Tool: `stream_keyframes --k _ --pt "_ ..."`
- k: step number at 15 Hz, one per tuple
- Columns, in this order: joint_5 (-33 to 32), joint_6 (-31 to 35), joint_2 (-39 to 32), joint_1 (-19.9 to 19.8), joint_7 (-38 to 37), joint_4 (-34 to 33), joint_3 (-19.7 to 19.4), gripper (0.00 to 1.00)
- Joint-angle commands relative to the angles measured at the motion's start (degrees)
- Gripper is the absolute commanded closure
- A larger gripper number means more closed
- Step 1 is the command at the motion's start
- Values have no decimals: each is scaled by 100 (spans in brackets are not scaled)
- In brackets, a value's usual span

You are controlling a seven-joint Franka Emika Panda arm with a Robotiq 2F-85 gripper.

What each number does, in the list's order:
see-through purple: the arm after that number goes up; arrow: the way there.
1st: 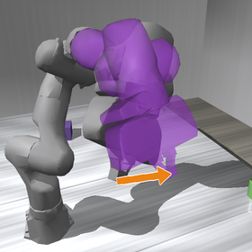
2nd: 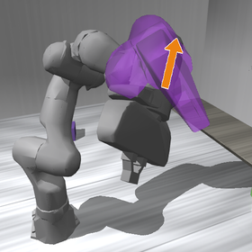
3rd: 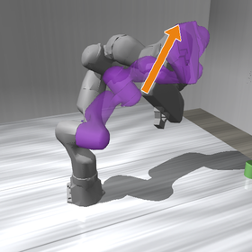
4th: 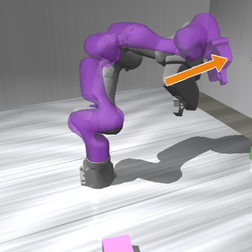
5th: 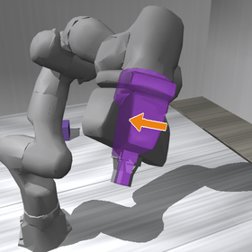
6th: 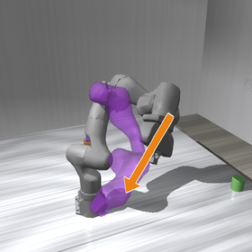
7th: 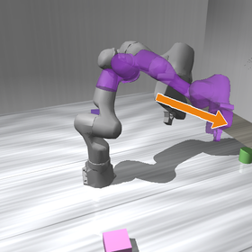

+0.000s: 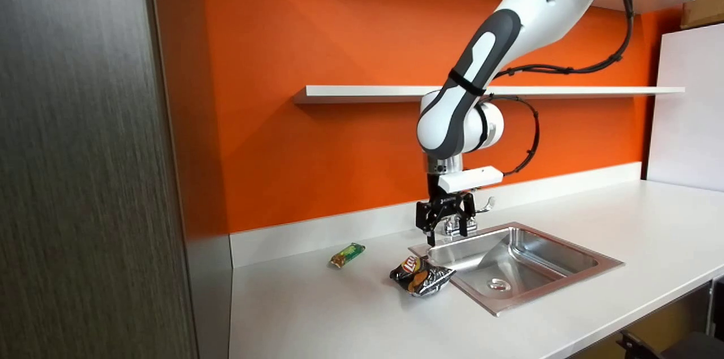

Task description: Put the chip packet inside the sink

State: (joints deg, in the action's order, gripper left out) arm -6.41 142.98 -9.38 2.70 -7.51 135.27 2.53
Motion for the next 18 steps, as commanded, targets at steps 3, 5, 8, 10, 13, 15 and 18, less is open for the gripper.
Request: stream_keyframes --k 3,5,8,10,13,15,18 --pt "-27 -50 -898 122 -39 -861 -81 0" --pt "-8 -89 -1094 146 -33 -1039 -88 0" --pt "20 -130 -1310 182 -27 -1225 -85 0" --pt "27 -148 -1416 215 -36 -1309 -85 0" --pt "47 -169 -1521 261 -36 -1376 -76 0" --pt "43 -162 -1581 291 -39 -1400 -80 0" --pt "48 -163 -1673 323 -50 -1422 -82 0"
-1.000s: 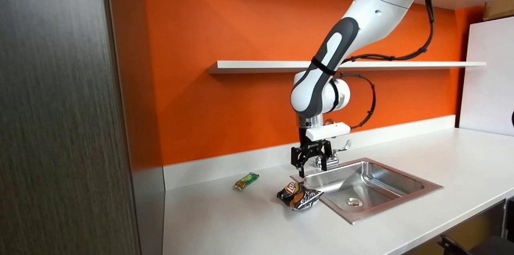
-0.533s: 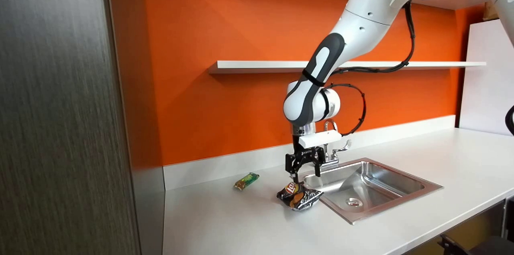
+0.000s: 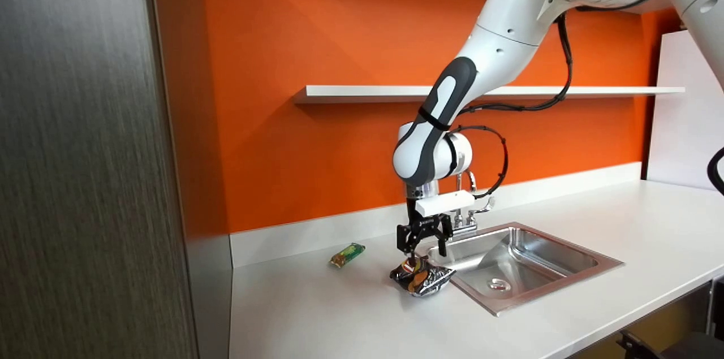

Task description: Put the chip packet inside the sink

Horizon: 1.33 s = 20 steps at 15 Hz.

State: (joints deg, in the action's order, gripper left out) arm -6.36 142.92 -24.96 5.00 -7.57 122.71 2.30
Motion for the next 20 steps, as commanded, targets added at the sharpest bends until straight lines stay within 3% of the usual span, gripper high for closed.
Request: stream_keyframes --k 1,7,8,16,18,20 --pt "52 -152 -135 98 -41 -171 -57 0" --pt "49 -136 -219 138 -65 -192 -65 0" --pt "53 -133 -231 137 -60 -197 -63 19" --pt "27 -128 -303 148 -75 -224 -106 82" --pt "16 -125 -286 154 -77 -225 -120 97" --pt "8 -134 -280 163 -89 -244 -139 100"
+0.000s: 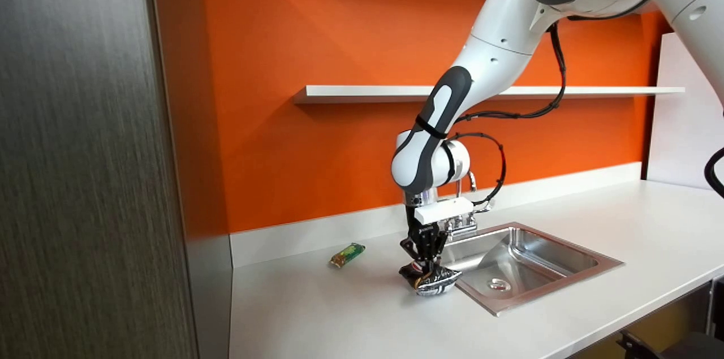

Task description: Put the chip packet inside the sink

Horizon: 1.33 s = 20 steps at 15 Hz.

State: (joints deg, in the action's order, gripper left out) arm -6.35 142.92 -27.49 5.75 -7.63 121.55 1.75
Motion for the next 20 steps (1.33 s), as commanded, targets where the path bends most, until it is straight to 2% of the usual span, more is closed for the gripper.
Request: stream_keyframes --k 1,7,20 --pt "4 -135 -22 93 -83 -140 -93 100" --pt "-38 -178 113 108 -170 -130 -193 100" --pt "-32 -442 1067 -36 -241 43 -372 100"
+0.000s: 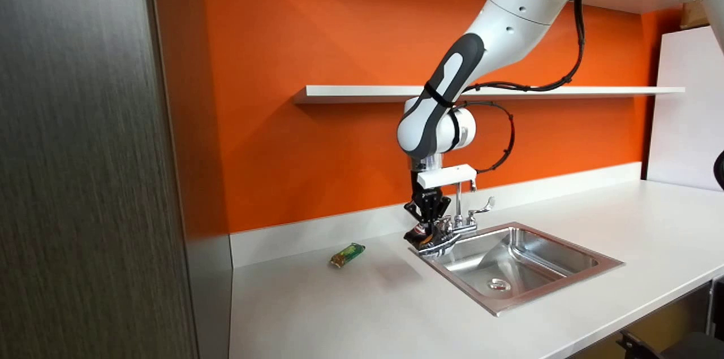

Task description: Put the chip packet inside the sink

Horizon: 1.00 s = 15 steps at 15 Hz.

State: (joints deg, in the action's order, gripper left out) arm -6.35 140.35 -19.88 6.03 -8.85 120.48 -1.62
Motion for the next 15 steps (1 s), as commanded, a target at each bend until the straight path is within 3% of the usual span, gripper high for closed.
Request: stream_keyframes --k 1,15 --pt "-21 -170 335 -103 -109 169 -62 100" --pt "34 20 85 -840 -6 60 -680 100"
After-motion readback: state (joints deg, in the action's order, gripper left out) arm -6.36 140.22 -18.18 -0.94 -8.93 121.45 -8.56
